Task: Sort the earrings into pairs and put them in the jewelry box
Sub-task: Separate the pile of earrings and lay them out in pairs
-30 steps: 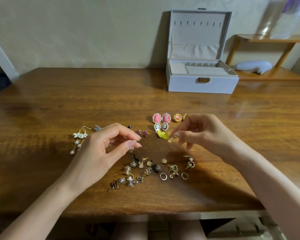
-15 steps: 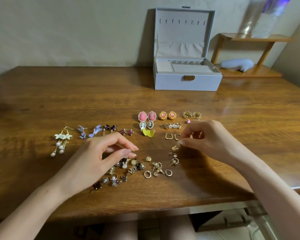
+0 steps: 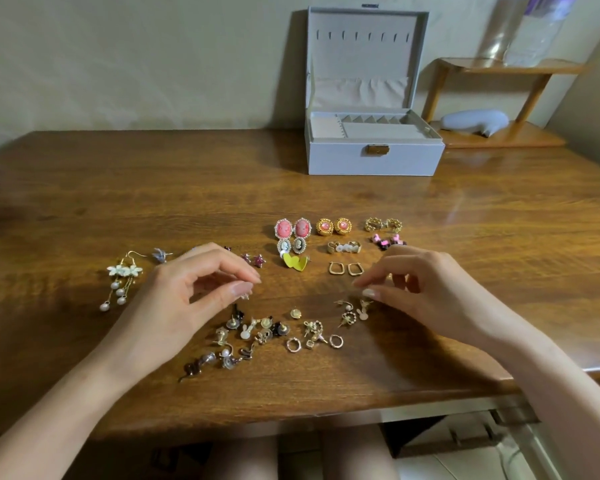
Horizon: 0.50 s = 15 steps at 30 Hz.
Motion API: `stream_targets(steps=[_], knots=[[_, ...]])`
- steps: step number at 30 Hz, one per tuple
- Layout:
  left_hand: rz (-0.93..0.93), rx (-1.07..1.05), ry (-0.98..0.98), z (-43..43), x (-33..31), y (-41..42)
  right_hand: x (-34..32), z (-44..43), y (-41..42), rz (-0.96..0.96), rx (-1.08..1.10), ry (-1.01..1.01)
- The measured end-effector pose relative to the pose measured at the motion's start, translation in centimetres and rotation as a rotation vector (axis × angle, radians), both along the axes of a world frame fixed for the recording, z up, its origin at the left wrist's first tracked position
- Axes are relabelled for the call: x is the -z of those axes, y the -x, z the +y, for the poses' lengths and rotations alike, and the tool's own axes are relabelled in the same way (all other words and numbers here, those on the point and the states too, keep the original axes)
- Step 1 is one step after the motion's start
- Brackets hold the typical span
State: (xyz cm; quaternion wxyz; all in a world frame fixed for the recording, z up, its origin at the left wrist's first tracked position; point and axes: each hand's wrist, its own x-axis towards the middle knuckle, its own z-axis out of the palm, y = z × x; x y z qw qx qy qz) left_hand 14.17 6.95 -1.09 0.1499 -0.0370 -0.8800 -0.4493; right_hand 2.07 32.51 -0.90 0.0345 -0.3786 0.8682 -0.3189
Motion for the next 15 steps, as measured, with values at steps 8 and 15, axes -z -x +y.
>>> stream_targets(steps=[8, 15], knots=[[-0.004, -0.042, -0.128, -0.4, 0.0, -0.1, 0.7, -1.0, -0.8, 0.083, -0.102, -0.023], [-0.003, -0.048, -0.152, -0.2, 0.1, 0.1, 0.8, -2.7, -2.7, 0.244, -0.300, -0.023]])
